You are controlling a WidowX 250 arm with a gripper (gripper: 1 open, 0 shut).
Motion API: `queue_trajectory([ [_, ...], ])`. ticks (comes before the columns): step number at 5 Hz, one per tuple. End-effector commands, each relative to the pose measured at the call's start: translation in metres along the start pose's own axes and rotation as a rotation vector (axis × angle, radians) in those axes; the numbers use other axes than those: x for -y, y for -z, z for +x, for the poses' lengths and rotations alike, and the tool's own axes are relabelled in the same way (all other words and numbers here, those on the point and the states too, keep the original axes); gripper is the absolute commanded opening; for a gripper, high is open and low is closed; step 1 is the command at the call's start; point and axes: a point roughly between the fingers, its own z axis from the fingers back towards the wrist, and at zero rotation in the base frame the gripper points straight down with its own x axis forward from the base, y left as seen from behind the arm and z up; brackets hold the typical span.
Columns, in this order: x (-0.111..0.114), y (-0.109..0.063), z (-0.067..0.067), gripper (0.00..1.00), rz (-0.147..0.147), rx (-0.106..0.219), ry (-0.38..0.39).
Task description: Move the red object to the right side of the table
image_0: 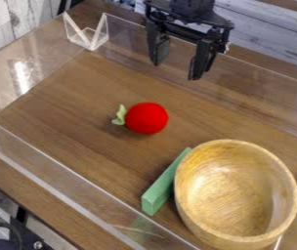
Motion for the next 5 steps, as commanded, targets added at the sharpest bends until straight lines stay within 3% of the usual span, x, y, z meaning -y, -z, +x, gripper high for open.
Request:
queue_trajectory([
  [1, 0.004, 0.012, -0.003, 1.00, -0.005, -0.020, 0.020],
  [2, -0.007, 0.033, -0.005, 1.00, -0.010, -0.034, 0.048],
  [3, -0.022, 0.056, -0.008, 1.00, 0.002, -0.004, 0.104],
  [4, -0.044, 0.068, -0.012, 1.00, 0.007, 0.037, 0.186],
  [5, -0.062, 0.074, -0.008, 1.00, -0.002, 0.102, 0.244],
])
